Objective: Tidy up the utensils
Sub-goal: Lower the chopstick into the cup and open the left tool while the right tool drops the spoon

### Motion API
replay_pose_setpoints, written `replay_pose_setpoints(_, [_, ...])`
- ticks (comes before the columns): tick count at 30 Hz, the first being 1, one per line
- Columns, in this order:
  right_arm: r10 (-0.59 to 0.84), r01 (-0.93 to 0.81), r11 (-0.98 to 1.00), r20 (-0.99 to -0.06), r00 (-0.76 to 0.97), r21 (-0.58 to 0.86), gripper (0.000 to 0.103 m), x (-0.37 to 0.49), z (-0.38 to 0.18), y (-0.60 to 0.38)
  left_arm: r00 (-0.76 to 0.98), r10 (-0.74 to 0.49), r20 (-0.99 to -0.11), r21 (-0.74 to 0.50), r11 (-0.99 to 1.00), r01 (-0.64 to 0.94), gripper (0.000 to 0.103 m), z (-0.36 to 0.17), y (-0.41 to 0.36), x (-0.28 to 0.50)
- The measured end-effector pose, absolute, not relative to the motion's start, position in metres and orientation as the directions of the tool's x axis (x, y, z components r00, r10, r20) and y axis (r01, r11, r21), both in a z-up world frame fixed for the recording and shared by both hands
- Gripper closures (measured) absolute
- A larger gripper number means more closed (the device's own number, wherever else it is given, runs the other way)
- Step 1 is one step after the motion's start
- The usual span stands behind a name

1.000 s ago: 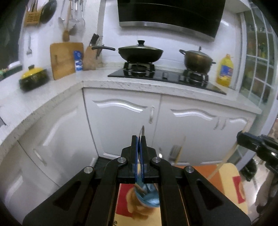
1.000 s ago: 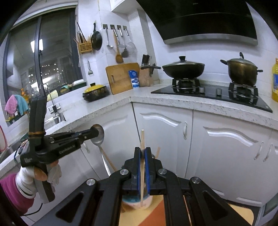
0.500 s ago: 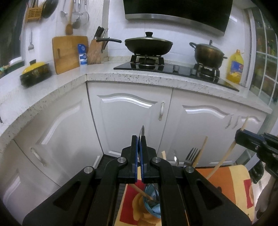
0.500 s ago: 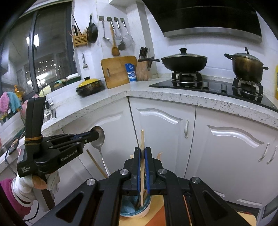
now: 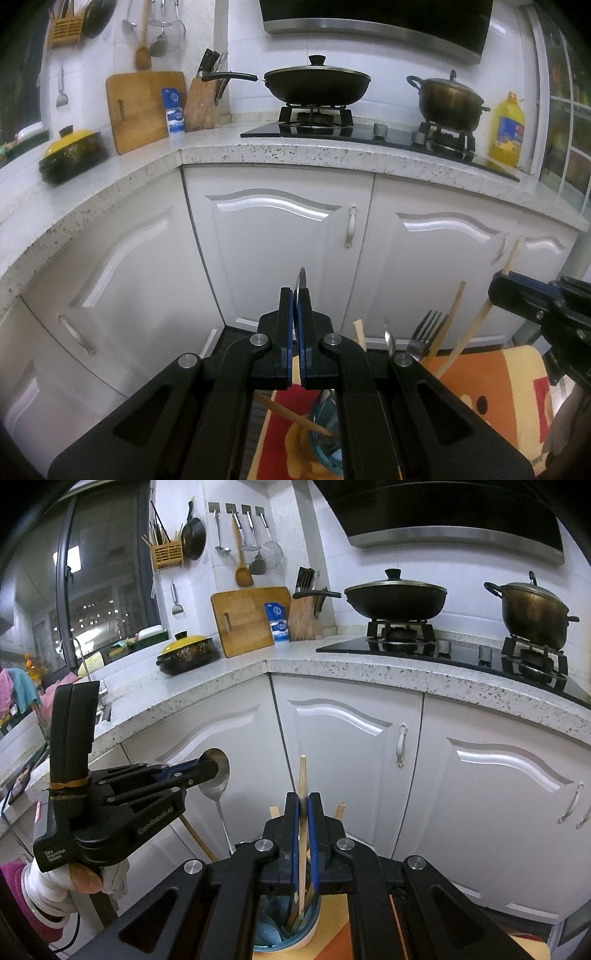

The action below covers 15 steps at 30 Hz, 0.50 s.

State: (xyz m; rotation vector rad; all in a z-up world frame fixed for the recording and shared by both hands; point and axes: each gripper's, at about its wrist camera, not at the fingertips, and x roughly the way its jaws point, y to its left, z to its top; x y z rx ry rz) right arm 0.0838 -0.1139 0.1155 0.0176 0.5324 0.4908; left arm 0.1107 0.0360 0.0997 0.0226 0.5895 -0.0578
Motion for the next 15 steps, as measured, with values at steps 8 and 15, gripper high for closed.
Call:
replay_pose_setpoints(8, [0.461,-0.448,0.880,-0.518,0.721,0.159,0.099,0.091,0.095,-0.111,0.839,-0.035,-0.543,0.034,0.997,0.063,0.103,0.096,0.028,0.113])
replay_pose_setpoints(15, [0.477,-0.450,0.871,-0.554,0.682,0.195,0.099,0.093,0.074,-0.109,0.846,-0.020,-0.532,0.076,0.995,0.072,0.103,0.102,0.026,0.111])
